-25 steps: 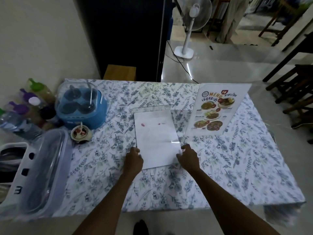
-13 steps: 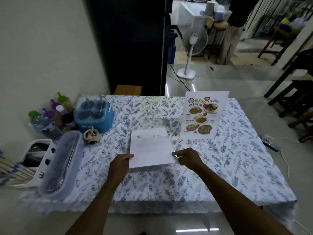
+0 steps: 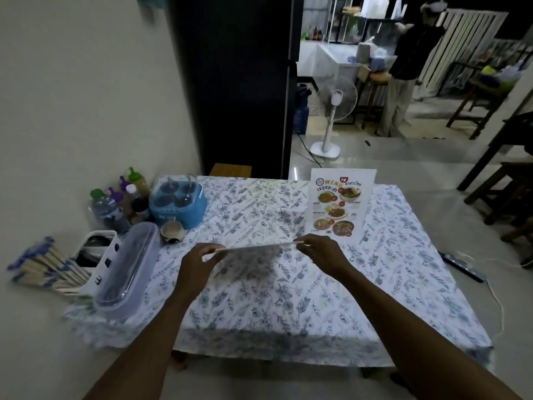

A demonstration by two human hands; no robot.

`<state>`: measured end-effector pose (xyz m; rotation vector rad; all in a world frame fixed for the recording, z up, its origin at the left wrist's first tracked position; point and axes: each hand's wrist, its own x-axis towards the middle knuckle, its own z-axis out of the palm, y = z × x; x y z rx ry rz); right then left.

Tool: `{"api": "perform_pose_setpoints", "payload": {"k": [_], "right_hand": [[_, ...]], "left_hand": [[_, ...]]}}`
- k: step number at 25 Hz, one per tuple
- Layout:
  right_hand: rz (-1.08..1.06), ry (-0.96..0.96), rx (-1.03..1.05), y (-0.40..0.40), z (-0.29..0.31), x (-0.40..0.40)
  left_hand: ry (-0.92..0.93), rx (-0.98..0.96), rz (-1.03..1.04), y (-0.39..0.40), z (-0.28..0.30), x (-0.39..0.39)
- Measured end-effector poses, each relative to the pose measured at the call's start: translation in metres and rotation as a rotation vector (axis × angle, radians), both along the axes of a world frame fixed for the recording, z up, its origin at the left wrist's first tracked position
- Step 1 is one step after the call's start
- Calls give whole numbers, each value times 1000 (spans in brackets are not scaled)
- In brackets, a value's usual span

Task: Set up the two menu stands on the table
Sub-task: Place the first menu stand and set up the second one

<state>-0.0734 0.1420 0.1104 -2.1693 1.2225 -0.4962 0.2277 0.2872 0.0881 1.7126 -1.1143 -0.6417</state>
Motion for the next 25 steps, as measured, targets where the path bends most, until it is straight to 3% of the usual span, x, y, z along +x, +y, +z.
{"api": "perform_pose_setpoints", "payload": {"k": [5,14,20,25], "right_hand": [[-67,-73,3,-28,5,24],[-207,-212,69,-91,9,73],[-232,-243,194,-122,-2,94],[-249,-207,165,-133,-16,106]], "left_hand": [[-20,31,-26,-30,11,20],[-58,-95,-11,-106,13,53],[-15,-142,34,-136,2,62],[4,-130,27,-149,-4,70]]}}
